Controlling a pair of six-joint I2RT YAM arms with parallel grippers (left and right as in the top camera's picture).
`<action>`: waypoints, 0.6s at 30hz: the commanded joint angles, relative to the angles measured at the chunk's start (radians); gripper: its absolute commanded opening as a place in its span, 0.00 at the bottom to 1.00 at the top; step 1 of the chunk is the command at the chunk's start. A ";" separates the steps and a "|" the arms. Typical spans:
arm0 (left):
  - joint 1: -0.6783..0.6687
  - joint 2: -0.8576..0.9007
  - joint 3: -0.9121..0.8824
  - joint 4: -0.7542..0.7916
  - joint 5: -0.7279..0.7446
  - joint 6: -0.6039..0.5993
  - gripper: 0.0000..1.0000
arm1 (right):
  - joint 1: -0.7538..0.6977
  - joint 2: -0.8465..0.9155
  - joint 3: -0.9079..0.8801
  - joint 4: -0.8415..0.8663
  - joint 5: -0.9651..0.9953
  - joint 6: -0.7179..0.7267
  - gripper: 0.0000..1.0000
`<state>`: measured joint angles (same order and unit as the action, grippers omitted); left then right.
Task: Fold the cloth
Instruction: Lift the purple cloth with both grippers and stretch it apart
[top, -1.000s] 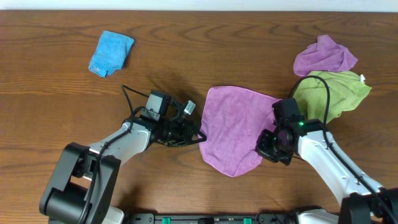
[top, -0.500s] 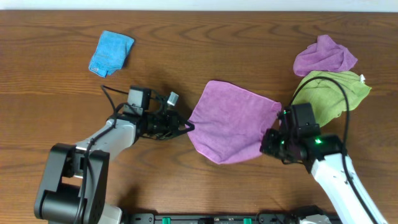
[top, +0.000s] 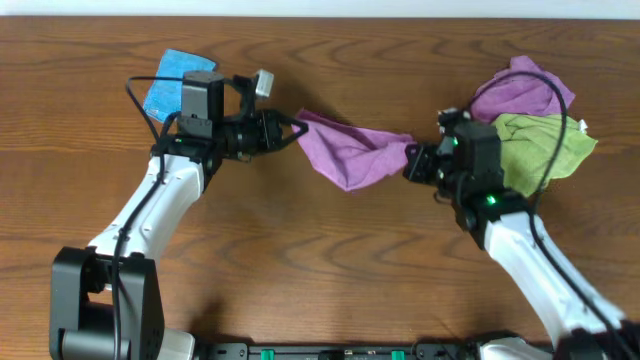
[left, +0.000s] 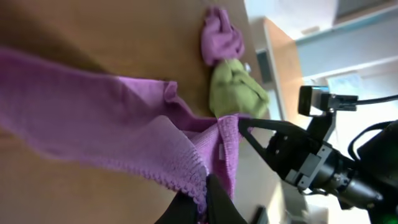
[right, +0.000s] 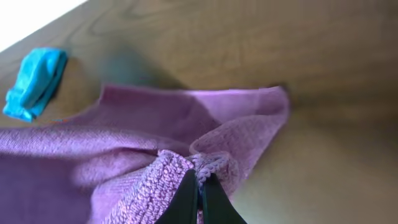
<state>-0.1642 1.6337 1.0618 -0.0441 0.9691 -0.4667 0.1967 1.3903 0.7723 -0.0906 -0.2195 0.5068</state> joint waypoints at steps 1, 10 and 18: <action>0.010 -0.019 0.050 0.011 -0.123 0.018 0.06 | -0.001 0.090 0.127 0.027 0.014 -0.039 0.01; 0.060 -0.018 0.160 0.039 -0.151 0.027 0.06 | -0.002 0.266 0.468 -0.064 0.022 -0.113 0.01; 0.085 -0.018 0.161 -0.264 -0.104 0.213 0.06 | 0.003 0.259 0.506 -0.340 0.035 -0.164 0.01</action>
<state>-0.0799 1.6325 1.2095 -0.2447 0.8413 -0.3721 0.1967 1.6550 1.2686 -0.3759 -0.1940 0.3782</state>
